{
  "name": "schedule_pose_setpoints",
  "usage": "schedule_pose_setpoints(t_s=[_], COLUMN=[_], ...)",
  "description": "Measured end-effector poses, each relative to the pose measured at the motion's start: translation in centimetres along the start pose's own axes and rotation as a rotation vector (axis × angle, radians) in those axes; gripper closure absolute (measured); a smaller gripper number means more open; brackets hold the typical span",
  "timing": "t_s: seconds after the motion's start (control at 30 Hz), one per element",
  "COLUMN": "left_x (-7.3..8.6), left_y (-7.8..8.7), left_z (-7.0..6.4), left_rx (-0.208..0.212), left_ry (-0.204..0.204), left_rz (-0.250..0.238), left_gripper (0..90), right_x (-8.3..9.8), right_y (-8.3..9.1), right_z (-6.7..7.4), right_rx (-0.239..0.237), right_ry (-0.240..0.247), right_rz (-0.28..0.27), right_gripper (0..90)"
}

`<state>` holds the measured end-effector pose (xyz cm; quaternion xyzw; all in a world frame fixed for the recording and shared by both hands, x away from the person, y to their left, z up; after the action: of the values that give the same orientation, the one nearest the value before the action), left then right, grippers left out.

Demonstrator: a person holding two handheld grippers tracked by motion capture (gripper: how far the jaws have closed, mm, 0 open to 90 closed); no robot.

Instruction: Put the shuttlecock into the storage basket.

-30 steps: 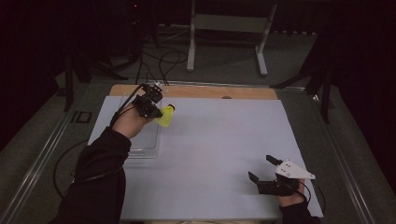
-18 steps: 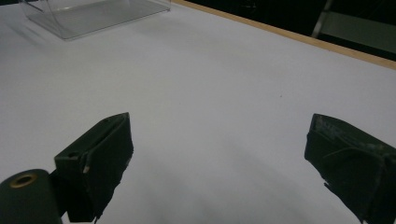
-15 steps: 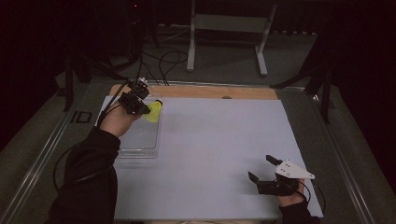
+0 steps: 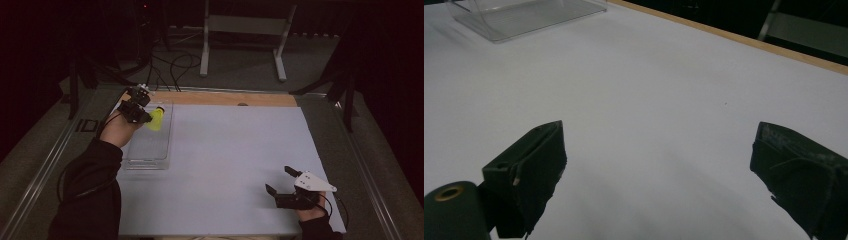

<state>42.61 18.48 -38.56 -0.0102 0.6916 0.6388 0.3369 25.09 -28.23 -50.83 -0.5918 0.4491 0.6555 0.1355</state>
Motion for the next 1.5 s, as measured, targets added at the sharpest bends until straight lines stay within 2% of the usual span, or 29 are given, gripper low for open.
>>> schedule_pose_setpoints(t_s=[0.27, 0.73, 1.03, 1.47, 1.5], left_x=[0.6, 1.1, 1.4, 1.5, 1.6], left_y=[-1.5, -3.5, -4.9, -6.6, -6.7], left_z=[0.3, 0.1, -0.3, -0.7, -0.7], left_rx=[0.006, 0.002, 0.01, -0.005, 0.003], left_ry=[0.031, 0.054, 0.048, 0.047, 0.048], left_rz=[0.01, 0.026, 0.043, 0.063, 0.067], left_gripper=[90.0, 90.0, 90.0, 90.0, 90.0], right_x=[0.0, 0.0, 0.1, 0.1, 0.1], right_y=[-0.1, -0.1, 0.0, -0.1, -0.1], right_z=[0.0, 0.0, -0.1, 0.0, 0.0], right_rx=[-0.003, -0.002, 0.001, 0.001, 0.002], right_ry=[0.001, 0.0, -0.001, 0.0, 0.001], right_rz=[-0.001, 0.001, 0.004, 0.005, 0.005], right_gripper=[7.8, 7.8, 7.8, 7.8, 7.8])
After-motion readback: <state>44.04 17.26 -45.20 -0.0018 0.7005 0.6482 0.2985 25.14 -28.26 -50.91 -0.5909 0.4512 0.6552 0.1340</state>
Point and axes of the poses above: each handheld gripper's, and its own axes: y roughly backward along the jaws, x roughly out of its underside, z roughly to its left, the point moved 2 cm from there along -y, roughly forward along the jaws, and after that the axes turned 4 degrees about y, right-handed, at the moved point
